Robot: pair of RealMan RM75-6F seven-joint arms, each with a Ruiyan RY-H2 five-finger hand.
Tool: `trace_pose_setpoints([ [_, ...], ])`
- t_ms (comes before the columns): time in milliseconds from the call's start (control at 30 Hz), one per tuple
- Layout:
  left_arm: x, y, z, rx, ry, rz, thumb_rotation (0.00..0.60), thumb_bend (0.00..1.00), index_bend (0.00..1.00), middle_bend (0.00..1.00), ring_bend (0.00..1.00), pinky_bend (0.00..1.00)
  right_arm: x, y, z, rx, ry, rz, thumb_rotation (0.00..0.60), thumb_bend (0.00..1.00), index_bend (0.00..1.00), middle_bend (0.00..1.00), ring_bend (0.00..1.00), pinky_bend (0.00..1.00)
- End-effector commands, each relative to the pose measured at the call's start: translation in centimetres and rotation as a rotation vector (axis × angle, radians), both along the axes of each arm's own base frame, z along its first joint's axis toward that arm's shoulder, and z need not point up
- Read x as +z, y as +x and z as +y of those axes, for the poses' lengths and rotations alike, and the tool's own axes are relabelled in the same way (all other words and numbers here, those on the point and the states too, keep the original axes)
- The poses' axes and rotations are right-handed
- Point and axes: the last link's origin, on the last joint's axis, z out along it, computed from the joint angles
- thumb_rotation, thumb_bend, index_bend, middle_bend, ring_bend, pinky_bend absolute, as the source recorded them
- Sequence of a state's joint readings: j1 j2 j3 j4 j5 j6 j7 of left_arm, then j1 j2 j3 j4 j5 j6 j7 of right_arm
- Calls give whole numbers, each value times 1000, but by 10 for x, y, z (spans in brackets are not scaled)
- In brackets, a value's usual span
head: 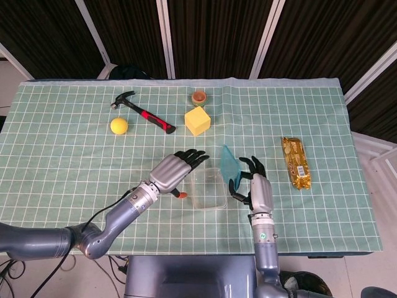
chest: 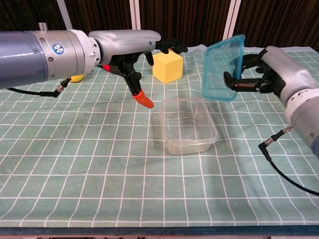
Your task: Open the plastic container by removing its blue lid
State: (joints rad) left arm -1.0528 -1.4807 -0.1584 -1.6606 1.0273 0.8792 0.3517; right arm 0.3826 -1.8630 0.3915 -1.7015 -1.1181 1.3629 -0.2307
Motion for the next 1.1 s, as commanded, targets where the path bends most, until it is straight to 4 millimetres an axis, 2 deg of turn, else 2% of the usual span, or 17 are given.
trace_pose_setpoints([
  [33, 5, -3, 0, 5, 7, -11, 600, 0, 28, 34, 51, 213, 12, -13, -12, -23, -28, 50, 600, 562, 804, 211, 0, 0],
  [233, 15, -10, -1, 18, 27, -25, 600, 0, 28, 34, 51, 213, 21, -45, -21, -76, -34, 153, 600, 561, 804, 211, 0, 0],
  [367, 20, -14, -2, 25, 34, -29, 600, 0, 28, 34, 51, 214, 21, -58, -22, -115, -24, 166, 600, 562, 804, 211, 0, 0],
  [567, 34, -30, -8, 58, 52, -33, 600, 0, 28, 34, 52, 213, 22, -76, -19, -169, 12, 228, 600, 562, 793, 211, 0, 0],
  [633, 39, -37, -10, 68, 59, -31, 600, 0, 28, 34, 52, 213, 24, -79, -20, -179, 22, 252, 600, 562, 695, 197, 0, 0],
  [667, 41, -40, -10, 74, 63, -31, 600, 0, 28, 34, 51, 213, 26, -81, -20, -188, 28, 270, 600, 562, 545, 155, 0, 0],
  [700, 43, -43, -11, 79, 66, -31, 600, 0, 28, 34, 51, 210, 28, -83, -21, -200, 34, 286, 600, 562, 339, 93, 0, 0],
  [767, 49, -50, -12, 88, 76, -27, 600, 0, 28, 34, 51, 200, 34, -87, -23, -239, 47, 328, 600, 561, 73, 13, 0, 0],
  [800, 51, -53, -13, 90, 80, -25, 600, 0, 28, 34, 51, 194, 39, -88, -24, -251, 42, 347, 600, 560, 5, 0, 0, 0],
  [1100, 74, -79, -29, 92, 111, -19, 600, 0, 28, 33, 51, 185, 85, -106, -23, -320, -44, 443, 600, 549, 0, 0, 0, 0],
])
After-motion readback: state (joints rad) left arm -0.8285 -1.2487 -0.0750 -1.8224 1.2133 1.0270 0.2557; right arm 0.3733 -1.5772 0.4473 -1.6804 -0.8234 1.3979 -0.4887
